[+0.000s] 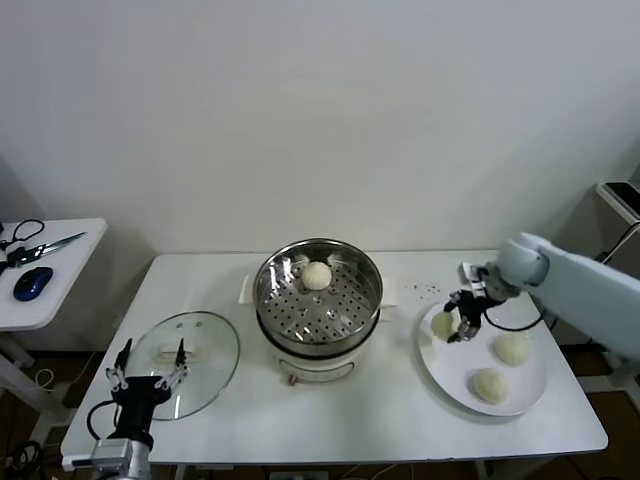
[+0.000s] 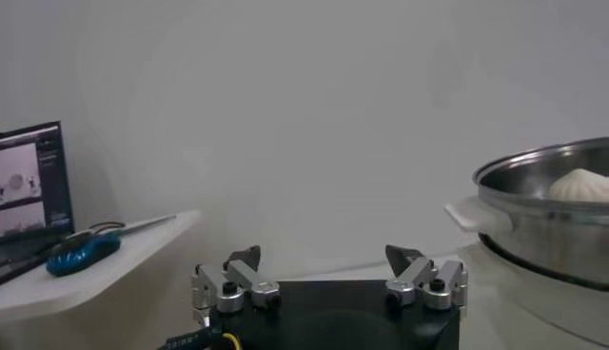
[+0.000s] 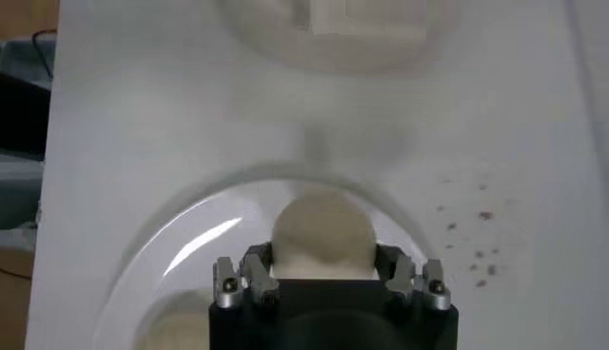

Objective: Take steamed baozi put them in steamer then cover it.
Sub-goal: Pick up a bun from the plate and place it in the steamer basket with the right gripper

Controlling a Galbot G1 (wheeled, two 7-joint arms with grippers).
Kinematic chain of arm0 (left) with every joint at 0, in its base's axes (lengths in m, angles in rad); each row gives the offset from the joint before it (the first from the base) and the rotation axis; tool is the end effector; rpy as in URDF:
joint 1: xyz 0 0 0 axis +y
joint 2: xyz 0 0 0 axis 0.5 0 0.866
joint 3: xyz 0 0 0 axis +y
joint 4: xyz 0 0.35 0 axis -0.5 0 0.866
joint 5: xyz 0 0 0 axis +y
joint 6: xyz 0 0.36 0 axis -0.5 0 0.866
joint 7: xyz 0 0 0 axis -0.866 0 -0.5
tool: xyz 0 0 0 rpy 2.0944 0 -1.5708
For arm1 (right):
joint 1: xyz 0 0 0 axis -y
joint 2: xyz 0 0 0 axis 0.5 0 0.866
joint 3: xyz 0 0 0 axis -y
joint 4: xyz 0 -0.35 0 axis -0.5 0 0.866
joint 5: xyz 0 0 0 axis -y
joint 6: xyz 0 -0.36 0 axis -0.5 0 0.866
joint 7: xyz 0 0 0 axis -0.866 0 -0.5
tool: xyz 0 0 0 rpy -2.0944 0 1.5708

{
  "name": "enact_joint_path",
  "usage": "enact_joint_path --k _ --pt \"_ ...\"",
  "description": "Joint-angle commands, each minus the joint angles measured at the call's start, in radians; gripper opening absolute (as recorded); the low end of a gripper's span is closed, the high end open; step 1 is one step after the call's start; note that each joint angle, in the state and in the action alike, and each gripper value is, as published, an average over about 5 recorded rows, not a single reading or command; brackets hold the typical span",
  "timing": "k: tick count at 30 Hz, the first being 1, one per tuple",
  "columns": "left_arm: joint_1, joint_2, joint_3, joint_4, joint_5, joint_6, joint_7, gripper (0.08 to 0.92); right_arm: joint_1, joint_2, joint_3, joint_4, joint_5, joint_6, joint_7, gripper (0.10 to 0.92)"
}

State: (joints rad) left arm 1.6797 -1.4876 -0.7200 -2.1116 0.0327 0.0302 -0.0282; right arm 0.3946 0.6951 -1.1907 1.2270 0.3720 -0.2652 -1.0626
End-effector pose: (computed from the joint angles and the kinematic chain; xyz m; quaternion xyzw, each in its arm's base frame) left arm 0.1501 0.0737 -0.3073 0.0735 -0.9902 -0.1048 0.0560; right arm 0.5486 -0.1471 -0.1200 0.5173 -0.6061 0.4572 0.3949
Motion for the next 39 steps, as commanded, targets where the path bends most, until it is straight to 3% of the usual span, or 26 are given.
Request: enact_joint_path --k 1,5,12,23,39 --pt "0.003 0.007 0.016 -0.015 -0.003 0.005 0.001 0.823 0.554 0.133 -0.386 0.022 0.362 -0.009 0.0 0.687" --pt "0.001 0.006 0.03 -0.02 -0.003 0.007 0.002 0.823 0.579 0.241 -0.377 0.045 0.48 -0.053 0.034 0.687" --pt "0.01 0.009 0.039 -0.027 -0.001 0.003 0.003 0.823 0.48 0.423 -0.302 0.024 0.54 -0.131 0.13 0.69" --pt "0.002 0.033 0.042 -0.032 -0.002 0.013 0.002 0.823 0.282 0.649 -0.292 -0.052 0.493 -0.181 0.222 0.687" --pt "-0.012 0.049 0.032 -0.008 -0.014 0.02 -0.007 0.823 0.143 0.777 -0.314 -0.197 0.432 -0.162 0.223 0.695"
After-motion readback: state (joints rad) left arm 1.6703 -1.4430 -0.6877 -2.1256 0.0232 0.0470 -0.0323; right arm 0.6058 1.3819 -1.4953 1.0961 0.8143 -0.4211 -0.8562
